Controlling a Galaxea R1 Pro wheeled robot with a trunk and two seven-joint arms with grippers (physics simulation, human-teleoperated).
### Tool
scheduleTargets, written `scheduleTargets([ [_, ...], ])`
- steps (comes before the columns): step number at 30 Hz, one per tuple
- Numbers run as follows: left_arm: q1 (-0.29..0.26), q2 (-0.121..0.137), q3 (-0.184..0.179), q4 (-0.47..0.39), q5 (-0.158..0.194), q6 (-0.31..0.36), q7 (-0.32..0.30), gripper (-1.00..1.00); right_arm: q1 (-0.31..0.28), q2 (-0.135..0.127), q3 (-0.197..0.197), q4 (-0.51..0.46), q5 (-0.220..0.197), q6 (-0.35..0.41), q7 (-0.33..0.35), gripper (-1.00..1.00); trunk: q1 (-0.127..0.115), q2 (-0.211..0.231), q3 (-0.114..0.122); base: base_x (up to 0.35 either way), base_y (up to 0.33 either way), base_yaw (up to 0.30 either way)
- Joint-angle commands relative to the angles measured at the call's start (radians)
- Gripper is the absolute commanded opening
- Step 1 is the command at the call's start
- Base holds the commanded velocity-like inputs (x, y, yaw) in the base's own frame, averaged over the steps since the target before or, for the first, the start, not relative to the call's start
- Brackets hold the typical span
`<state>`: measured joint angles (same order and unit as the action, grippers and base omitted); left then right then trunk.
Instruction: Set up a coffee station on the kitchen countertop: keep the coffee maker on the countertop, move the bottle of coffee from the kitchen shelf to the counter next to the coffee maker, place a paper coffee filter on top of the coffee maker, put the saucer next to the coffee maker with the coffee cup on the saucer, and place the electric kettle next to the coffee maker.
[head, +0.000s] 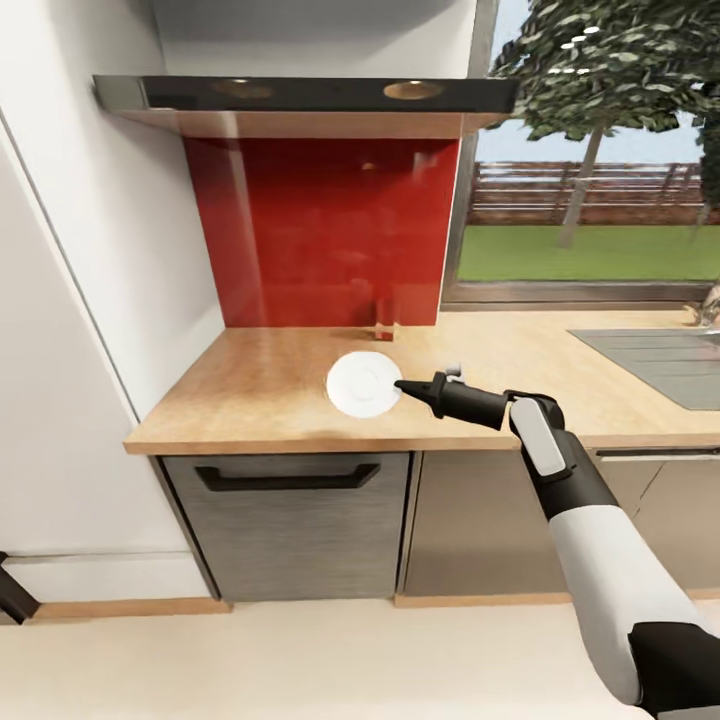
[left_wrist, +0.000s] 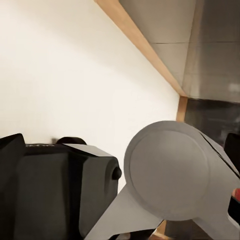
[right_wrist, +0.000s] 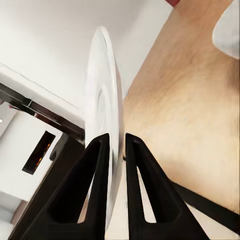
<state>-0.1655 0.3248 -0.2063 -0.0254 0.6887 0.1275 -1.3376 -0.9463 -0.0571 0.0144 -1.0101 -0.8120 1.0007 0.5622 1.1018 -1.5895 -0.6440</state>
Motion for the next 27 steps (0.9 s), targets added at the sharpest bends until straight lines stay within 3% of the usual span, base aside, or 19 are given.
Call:
scheduleTargets([
  [1, 0.0, 0.0, -0.008, -0.001, 0.009, 0.011, -0.002, 1.0, 0.002, -0.007, 0.001, 0.001, 0.0, 0.003, 0.009, -1.0, 0.0, 0.0, -0.001, -0.005, -0.005, -0.28],
  [7, 0.0, 0.0, -0.008, -0.001, 0.009, 0.011, 0.0, 1.0, 0.027, -0.03, 0.0, -0.002, 0.005, 0.003, 0.042, -1.0, 0.0, 0.0, -0.001, -0.002, -0.001, -0.153],
  [10, 0.0, 0.0, -0.008, -0.001, 0.009, 0.011, 0.0, 1.0, 0.044, -0.068, -0.001, -0.003, 0.003, 0.003, 0.068, -1.0, 0.0, 0.0, -0.001, 0.0, 0.0, -0.023],
  [13, 0.0, 0.0, -0.008, -0.001, 0.009, 0.011, 0.0, 1.0, 0.046, -0.078, -0.001, -0.005, 0.004, 0.003, 0.096, -1.0, 0.0, 0.0, -0.001, 0.0, 0.0, -0.008],
  [14, 0.0, 0.0, -0.009, -0.001, 0.009, 0.011, 0.0, 1.0, 0.062, -0.089, -0.001, -0.005, 0.009, 0.003, 0.147, -1.0, 0.0, 0.0, -0.001, 0.0, 0.0, 0.0],
  [19, 0.0, 0.0, -0.009, -0.002, 0.009, 0.011, 0.0, 1.0, 0.087, -0.115, -0.001, -0.008, 0.009, 0.003, 0.154, -1.0, 0.0, 0.0, -0.001, 0.0, 0.0, 0.0],
  [27, 0.0, 0.0, -0.009, -0.002, 0.009, 0.011, 0.0, 1.0, 0.109, -0.124, 0.002, -0.034, 0.011, 0.003, 0.175, -1.0, 0.0, 0.0, -0.001, 0.0, 0.0, 0.0],
])
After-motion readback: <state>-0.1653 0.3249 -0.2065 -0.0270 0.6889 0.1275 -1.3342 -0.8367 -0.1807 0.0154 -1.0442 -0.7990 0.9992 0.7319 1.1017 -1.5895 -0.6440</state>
